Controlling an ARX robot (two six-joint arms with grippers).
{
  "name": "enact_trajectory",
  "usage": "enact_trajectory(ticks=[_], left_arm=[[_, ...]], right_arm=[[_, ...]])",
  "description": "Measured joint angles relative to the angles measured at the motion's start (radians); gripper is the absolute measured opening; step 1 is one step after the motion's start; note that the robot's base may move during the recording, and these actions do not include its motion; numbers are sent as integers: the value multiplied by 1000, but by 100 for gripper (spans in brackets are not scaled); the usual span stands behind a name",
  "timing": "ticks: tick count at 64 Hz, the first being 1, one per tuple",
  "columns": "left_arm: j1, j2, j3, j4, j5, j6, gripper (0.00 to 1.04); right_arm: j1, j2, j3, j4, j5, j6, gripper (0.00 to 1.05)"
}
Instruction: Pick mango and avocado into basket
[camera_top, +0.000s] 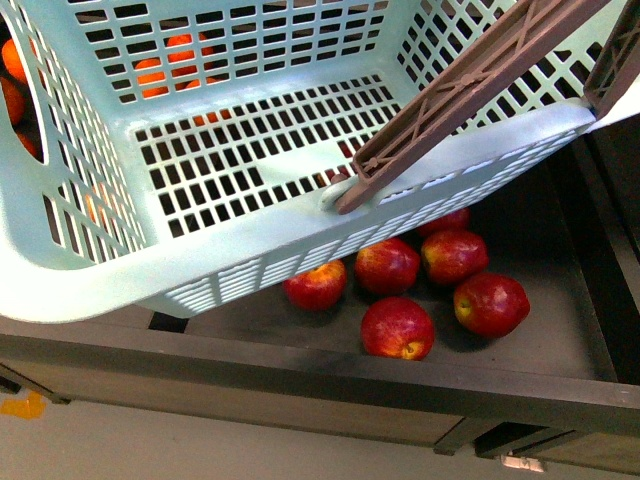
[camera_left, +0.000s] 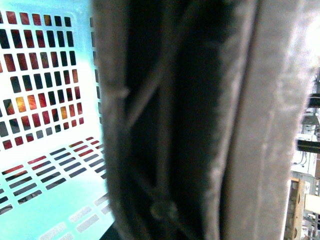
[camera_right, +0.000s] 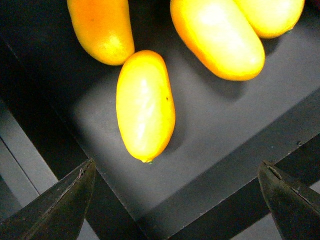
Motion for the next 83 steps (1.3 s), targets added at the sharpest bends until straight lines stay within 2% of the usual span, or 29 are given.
enact_trajectory(ticks=[33,83], left_arm=[[0,0,0,0,0,0,14],[0,0,0,0,0,0,14]], right_arm=[[63,265,220,-46,30,57,96],[82,440,438,-114,45,82,96]])
